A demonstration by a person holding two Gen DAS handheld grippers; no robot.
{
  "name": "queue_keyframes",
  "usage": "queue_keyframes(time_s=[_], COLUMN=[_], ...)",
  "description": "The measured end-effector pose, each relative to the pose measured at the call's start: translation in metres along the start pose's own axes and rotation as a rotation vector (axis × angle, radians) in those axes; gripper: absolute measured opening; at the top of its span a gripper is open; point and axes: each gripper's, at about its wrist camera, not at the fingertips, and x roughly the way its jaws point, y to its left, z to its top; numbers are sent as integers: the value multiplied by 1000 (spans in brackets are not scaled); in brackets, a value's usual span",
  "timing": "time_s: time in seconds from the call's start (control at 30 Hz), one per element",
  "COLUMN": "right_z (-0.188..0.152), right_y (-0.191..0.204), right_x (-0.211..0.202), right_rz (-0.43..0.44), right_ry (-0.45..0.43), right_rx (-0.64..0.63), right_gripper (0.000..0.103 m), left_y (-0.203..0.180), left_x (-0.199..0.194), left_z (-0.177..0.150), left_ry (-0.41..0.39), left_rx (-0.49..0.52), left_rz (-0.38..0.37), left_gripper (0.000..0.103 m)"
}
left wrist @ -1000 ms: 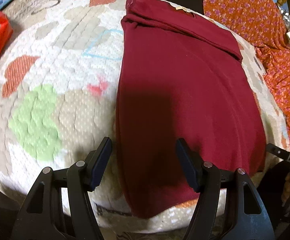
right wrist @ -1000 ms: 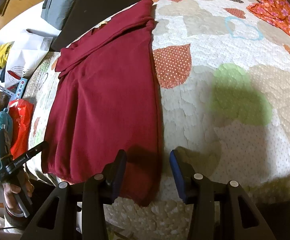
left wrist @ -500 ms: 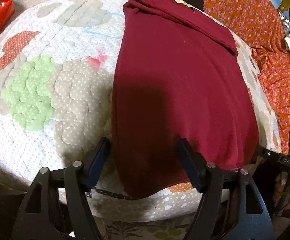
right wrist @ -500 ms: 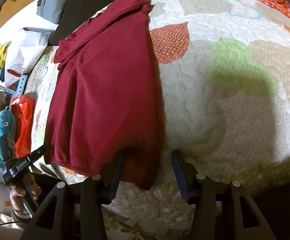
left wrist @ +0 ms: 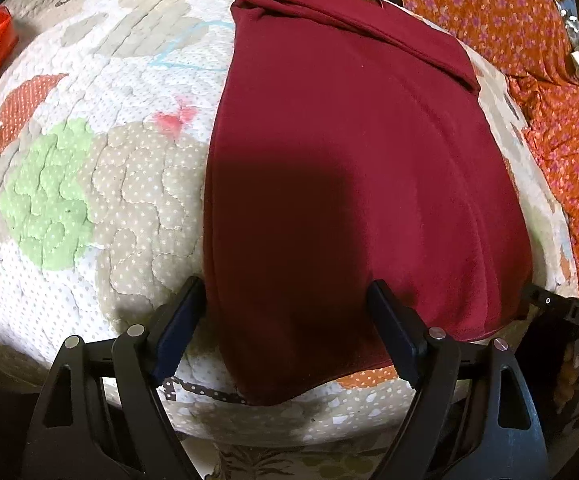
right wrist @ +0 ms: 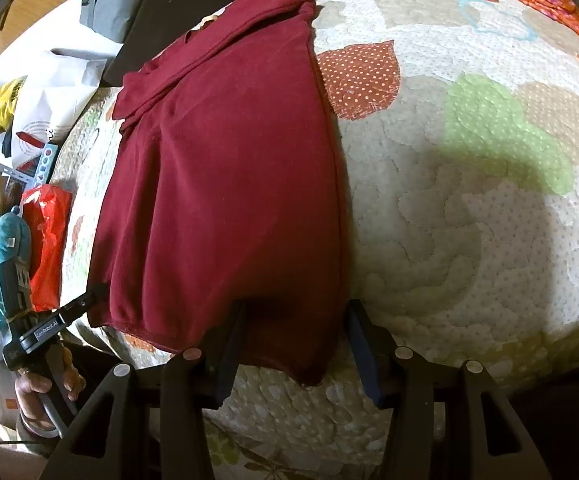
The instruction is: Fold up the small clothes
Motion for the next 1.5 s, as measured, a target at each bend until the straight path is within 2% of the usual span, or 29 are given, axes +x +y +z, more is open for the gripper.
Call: queue_keyframes(time_s=[0.37, 0.53, 0.6, 0.63, 0.7, 0.77, 0.87, 0.93, 1.1, 1.23, 1.5], right_z=[-2, -4, -3, -4, -4, -4, 1, 6, 23, 39, 71], right_y=[8, 11, 11, 12, 17, 24, 31, 34, 35, 38, 48], right_x=[4, 2, 1, 1, 1, -2, -13, -24, -48, -65, -79], right_rz=[0, -1, 33, 48, 66, 94, 122, 160, 214, 263, 294], right_ry=[-12, -29, -28, -23, -25, -35, -72, -101, -179, -247, -348], right_rx=[-24, -63, -59, -61, -80, -99, -127, -129, -125, -125, -133], right_gripper=[48, 37, 24, 21, 15, 13, 10, 9, 9, 8, 8], left_y=[-2, -5, -6, -4, -2, 1, 3, 3, -1, 6, 14], left_x=[2, 3, 3, 2, -1, -4, -8, -12, -37, -48, -62], left_z=[0, -1, -1, -1, -2, -2, 0, 2, 14, 23, 50], left_ry=[-1, 0, -2, -4, -10, -21, -15, -11, -60, -72, -110], left_rx=[12, 23, 17, 11, 1, 1, -10, -11, 10, -24, -73], left_rz=[12, 15, 1, -10, -18, 1, -27, -52, -88, -140, -186], left_gripper=[83, 84, 84, 84, 76, 45, 22, 12, 11, 11, 10])
